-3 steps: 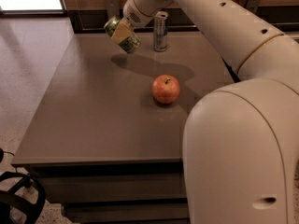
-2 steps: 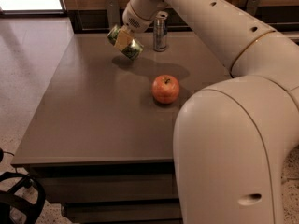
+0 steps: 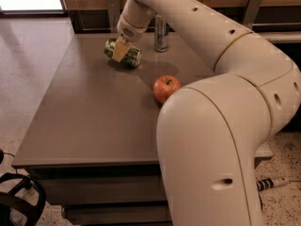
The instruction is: Knock green can over
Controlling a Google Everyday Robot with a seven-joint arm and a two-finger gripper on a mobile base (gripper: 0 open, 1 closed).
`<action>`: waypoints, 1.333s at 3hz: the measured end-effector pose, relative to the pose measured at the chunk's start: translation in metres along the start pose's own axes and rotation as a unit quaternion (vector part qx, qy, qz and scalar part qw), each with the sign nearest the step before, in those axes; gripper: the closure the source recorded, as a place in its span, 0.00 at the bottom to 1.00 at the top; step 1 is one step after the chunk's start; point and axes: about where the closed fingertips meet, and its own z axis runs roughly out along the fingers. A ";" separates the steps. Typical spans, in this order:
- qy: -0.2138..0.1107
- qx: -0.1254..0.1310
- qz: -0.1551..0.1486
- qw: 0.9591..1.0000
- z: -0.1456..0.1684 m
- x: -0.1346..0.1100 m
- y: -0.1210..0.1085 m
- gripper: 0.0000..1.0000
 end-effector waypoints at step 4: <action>-0.009 -0.042 -0.019 0.999 0.033 -0.016 0.013 0.36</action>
Offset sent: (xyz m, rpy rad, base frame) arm 0.0008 0.0251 -0.0245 0.0165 0.0408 0.0619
